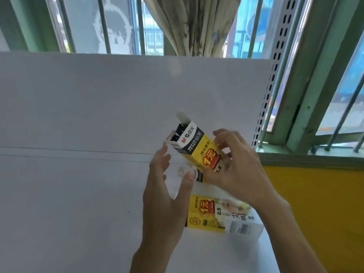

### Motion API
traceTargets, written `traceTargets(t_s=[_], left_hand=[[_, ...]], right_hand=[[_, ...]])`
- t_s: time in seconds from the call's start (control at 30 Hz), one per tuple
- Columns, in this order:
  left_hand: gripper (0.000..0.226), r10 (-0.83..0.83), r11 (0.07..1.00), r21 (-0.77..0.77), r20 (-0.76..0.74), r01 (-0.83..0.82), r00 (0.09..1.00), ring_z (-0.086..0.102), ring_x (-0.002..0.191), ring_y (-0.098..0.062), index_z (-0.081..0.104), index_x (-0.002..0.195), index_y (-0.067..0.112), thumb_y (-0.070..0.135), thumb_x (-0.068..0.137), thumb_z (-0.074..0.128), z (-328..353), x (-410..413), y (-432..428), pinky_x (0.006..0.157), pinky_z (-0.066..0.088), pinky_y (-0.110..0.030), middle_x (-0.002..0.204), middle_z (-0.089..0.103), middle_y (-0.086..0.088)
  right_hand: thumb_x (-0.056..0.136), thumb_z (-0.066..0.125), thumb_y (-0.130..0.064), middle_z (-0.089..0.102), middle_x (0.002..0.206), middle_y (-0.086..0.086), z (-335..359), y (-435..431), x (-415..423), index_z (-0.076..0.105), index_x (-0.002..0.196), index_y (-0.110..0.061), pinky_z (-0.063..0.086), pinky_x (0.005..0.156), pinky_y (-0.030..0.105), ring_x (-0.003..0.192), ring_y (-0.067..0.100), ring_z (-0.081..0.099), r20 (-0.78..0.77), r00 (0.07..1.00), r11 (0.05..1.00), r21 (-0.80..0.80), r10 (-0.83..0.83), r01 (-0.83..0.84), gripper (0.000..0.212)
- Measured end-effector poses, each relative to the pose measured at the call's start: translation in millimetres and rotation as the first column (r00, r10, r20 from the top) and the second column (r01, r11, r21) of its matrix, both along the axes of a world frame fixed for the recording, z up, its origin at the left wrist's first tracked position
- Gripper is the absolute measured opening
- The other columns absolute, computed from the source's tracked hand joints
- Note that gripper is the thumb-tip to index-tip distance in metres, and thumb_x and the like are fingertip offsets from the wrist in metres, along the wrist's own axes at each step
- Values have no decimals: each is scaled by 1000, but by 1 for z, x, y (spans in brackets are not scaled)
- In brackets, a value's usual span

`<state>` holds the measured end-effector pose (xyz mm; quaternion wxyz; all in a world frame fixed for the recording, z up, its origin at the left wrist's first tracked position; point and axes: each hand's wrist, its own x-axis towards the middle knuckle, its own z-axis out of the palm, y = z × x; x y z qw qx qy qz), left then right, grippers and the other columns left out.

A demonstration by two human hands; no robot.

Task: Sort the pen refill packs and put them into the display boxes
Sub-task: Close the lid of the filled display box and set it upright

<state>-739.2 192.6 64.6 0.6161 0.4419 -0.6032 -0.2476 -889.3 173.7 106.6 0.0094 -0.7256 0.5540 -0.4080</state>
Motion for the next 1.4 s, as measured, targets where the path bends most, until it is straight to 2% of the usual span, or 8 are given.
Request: traceTargets(t_s=[0.2, 0.37, 0.67, 0.8, 1.07, 1.23, 1.3, 1.4], left_hand=[[44, -114, 968, -234, -92, 90, 989, 61, 101, 0, 29, 120, 65, 46, 83, 43, 21, 18, 24, 68, 52, -13, 120, 54, 26], [36, -271, 949, -202, -127, 242, 954, 67, 88, -6, 41, 118, 58, 39, 88, 46, -2, 36, 31, 64, 54, -18, 107, 65, 20], [31, -349, 918, -204, -1, 341, 937, 59, 109, -17, 43, 120, 55, 54, 89, 43, -19, 32, 23, 76, 54, -26, 124, 53, 4], [26, -356, 894, -243, 130, 377, 926, 58, 108, -17, 44, 118, 49, 47, 93, 39, -17, 30, 21, 73, 53, -20, 121, 47, 7], [21, -445, 865, -249, 21, 436, 895, 62, 85, -6, 46, 111, 51, 51, 90, 44, -17, 22, 20, 64, 48, -12, 103, 55, -2], [18, -421, 886, -215, -2, 410, 907, 65, 83, -9, 46, 103, 54, 57, 86, 47, -15, 17, 16, 60, 51, -18, 101, 59, -1], [16, -414, 894, -196, -15, 403, 910, 66, 84, -8, 46, 101, 56, 58, 85, 47, -14, 18, 16, 59, 51, -17, 99, 60, 9], [17, -399, 900, -198, -7, 390, 917, 65, 85, -6, 46, 101, 57, 60, 84, 46, -14, 18, 16, 60, 51, -15, 100, 59, 12]], right_hand=[[53, 65, -60, 59, 97, -19, -9, 45, 44, 41, 98, -38, 48, 72, 18, 92, -1, 55, 221, 956, 980, -10, 195, -197, 55], [71, 66, -40, 62, 114, -12, -33, 43, 46, 55, 112, -40, 53, 83, 27, 113, 8, 56, 596, 696, 892, -82, 401, -444, 43], [82, 61, -39, 56, 122, -11, -32, 40, 41, 62, 111, -24, 52, 85, 28, 119, 18, 52, 546, 652, 841, -217, 525, -496, 33], [80, 55, -21, 56, 112, -7, -32, 44, 35, 64, 98, -21, 52, 74, 21, 112, 17, 54, 538, 664, 848, -220, 518, -483, 20], [83, 55, -47, 59, 98, -11, -28, 52, 31, 68, 85, -24, 55, 71, 38, 103, 22, 57, 508, 747, 903, -220, 428, -368, 27], [73, 67, -36, 68, 90, -5, -28, 45, 34, 69, 82, -28, 57, 69, 29, 92, 16, 65, 763, 566, 944, -189, 313, -269, 12], [62, 78, -41, 69, 92, -6, -31, 39, 33, 63, 94, -25, 57, 71, 29, 91, 15, 66, 843, 531, 988, -7, 90, -157, 38], [62, 78, -38, 70, 100, -2, -26, 34, 29, 55, 116, -14, 55, 68, 24, 91, 11, 68, 917, 398, 889, 189, -9, -417, 64]])
